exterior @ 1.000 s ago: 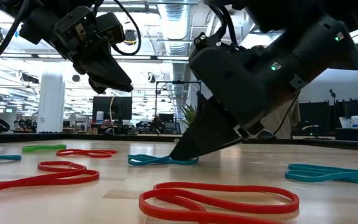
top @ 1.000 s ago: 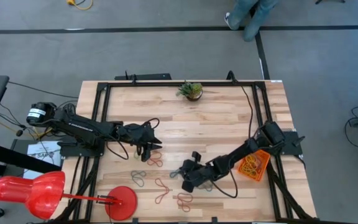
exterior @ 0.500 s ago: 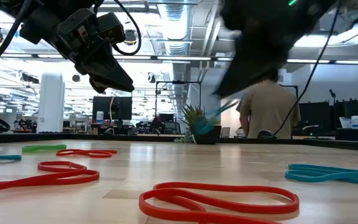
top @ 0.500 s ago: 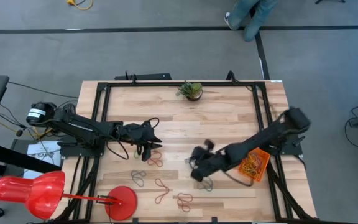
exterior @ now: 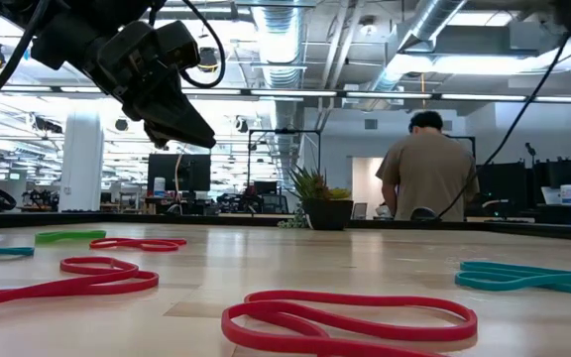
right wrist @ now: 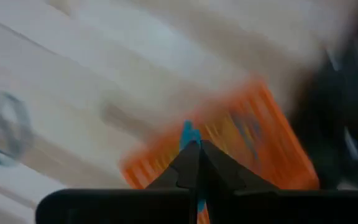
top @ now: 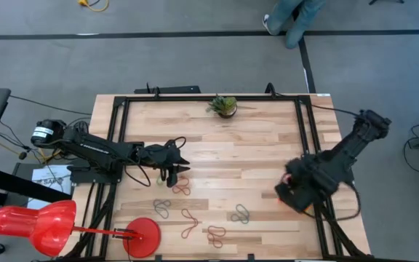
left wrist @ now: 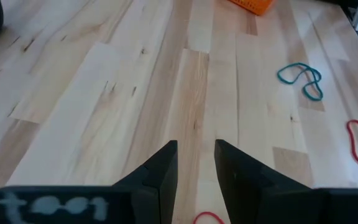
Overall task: Pick and place rubber bands into bin
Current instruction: Put the blue rubber band into the orange basket
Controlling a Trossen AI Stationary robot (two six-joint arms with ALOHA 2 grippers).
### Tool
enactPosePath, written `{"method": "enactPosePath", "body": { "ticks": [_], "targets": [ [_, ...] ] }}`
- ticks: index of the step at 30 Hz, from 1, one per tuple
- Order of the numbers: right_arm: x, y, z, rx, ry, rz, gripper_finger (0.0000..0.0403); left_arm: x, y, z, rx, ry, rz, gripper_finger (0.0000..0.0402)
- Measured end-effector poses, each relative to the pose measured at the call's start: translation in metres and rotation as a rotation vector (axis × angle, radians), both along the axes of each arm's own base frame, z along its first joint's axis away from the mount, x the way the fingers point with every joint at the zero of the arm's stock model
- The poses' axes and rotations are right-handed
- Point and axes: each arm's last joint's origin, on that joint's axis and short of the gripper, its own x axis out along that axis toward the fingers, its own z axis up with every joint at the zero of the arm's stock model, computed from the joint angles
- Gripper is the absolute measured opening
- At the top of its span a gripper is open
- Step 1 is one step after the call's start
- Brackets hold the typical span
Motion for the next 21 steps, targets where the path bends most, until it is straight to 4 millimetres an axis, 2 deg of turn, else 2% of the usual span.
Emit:
{"method": "enactPosePath", "body": {
  "ticks": [4,9,14,21],
  "targets": [
    [-0.020,0.019,-0.004,0.058,0.097,-0.094,0.0003,0.000,0.000,0.000,0.010,0.000,0.008,0.0096],
    [-0.028,0.034,-0.019,-0.092,0.144,-0.084,0.0007,0.000,0.002,0.000,0.070,-0.002,0.033,0.0096],
    [-0.019,0.041,-0.038,-0.207,0.218,-0.089,0.0022,0.000,0.003,0.000,0.090,-0.004,0.050,0.0096],
    [0.005,0.042,-0.062,-0.250,0.289,-0.117,0.0069,0.000,0.003,0.000,0.087,-0.004,0.051,0.0096]
  ]
}}
